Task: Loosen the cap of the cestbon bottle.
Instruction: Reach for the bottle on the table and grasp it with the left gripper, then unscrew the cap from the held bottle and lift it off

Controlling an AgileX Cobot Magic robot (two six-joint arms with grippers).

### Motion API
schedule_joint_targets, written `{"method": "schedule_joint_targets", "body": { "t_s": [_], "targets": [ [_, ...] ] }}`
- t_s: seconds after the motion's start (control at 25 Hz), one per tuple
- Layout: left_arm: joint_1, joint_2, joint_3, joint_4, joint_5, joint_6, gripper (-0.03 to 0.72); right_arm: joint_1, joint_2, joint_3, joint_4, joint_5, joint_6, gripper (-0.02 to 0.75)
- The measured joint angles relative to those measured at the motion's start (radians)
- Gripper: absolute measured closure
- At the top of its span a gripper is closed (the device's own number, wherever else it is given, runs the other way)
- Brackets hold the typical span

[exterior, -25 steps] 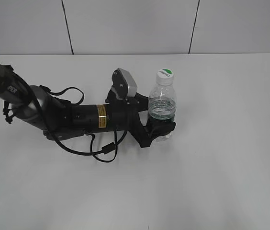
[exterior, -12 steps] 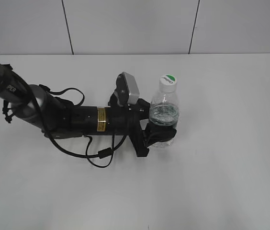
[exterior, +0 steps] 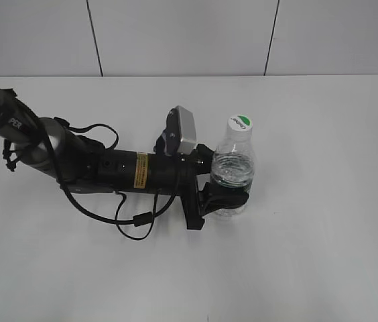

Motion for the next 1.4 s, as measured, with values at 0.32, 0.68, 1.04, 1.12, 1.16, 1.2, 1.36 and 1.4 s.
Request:
{"method": "schedule_joint_targets", "body": {
  "t_s": [0.32, 0.68, 1.04, 1.12, 1.16, 1.2, 1.36, 1.4],
  "targets": [
    [0.000, -0.003, 0.000, 0.021, 0.004, -0.021, 0.279, 0.000, 0.261, -0.120, 0.002, 0.001, 0.000, 0.150],
    [0.000, -0.005, 0.000, 0.023, 0.017, -0.041, 0.279, 0.000, 0.657, -0.332, 0.005, 0.105, -0.008, 0.281],
    [0.000, -0.007, -0.001, 0.024, 0.029, -0.044, 0.279, 0.000, 0.984, -0.465, 0.008, 0.117, -0.058, 0.291],
    [0.000, -0.007, -0.002, 0.025, 0.031, -0.046, 0.279, 0.000, 1.043, -0.493, 0.008, 0.119, -0.067, 0.291],
    [0.000, -0.007, -0.002, 0.025, 0.031, -0.046, 0.279, 0.000, 1.072, -0.508, 0.008, 0.120, -0.073, 0.291],
    [0.000, -0.007, -0.002, 0.025, 0.031, -0.048, 0.279, 0.000, 1.095, -0.523, 0.008, 0.120, -0.083, 0.292],
    [0.000, -0.007, -0.002, 0.026, 0.032, -0.068, 0.279, 0.000, 1.186, -0.598, 0.007, 0.120, -0.102, 0.294],
    [0.000, -0.007, -0.004, 0.027, 0.033, -0.071, 0.279, 0.000, 1.209, -0.621, 0.008, 0.121, -0.105, 0.294]
  ]
}}
